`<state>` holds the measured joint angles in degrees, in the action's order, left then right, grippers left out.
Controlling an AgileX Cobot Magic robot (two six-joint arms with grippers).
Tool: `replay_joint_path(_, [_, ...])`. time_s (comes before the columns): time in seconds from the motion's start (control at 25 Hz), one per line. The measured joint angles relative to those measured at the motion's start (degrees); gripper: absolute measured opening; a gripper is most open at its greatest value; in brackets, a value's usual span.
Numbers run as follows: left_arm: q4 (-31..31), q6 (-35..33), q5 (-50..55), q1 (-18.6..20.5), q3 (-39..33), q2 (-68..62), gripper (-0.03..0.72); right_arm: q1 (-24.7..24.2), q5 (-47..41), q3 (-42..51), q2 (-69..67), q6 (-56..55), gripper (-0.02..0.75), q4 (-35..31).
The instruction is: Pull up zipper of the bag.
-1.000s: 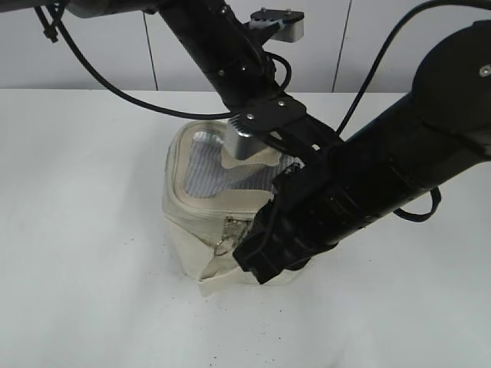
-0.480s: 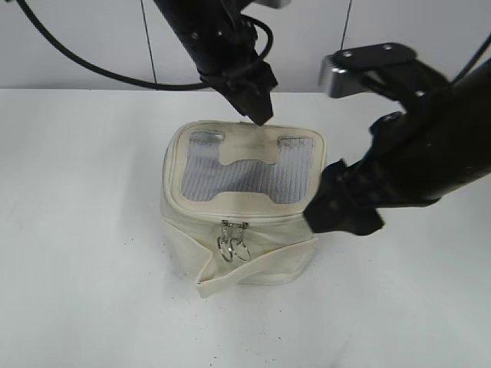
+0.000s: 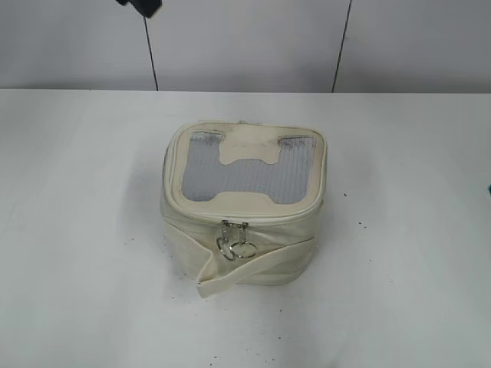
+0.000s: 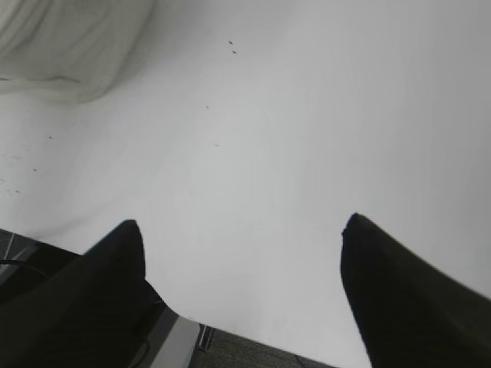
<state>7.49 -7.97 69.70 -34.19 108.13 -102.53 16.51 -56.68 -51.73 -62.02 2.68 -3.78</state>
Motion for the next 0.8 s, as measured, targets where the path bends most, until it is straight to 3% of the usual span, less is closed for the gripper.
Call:
replay_joint_path(0.2, [2.2,3.86,0.01,1.33,-8.68,11.78,0.297,-0.31,-5.69,3.75,11.02,-3.95,0.592,3.25])
replay_joint_path(0.8, [-3.74,5.95,-4.77,1.47,-63.42,67.86,0.297,-0.31,-7.41,21.12,49.55,-5.67,0.587,3.34])
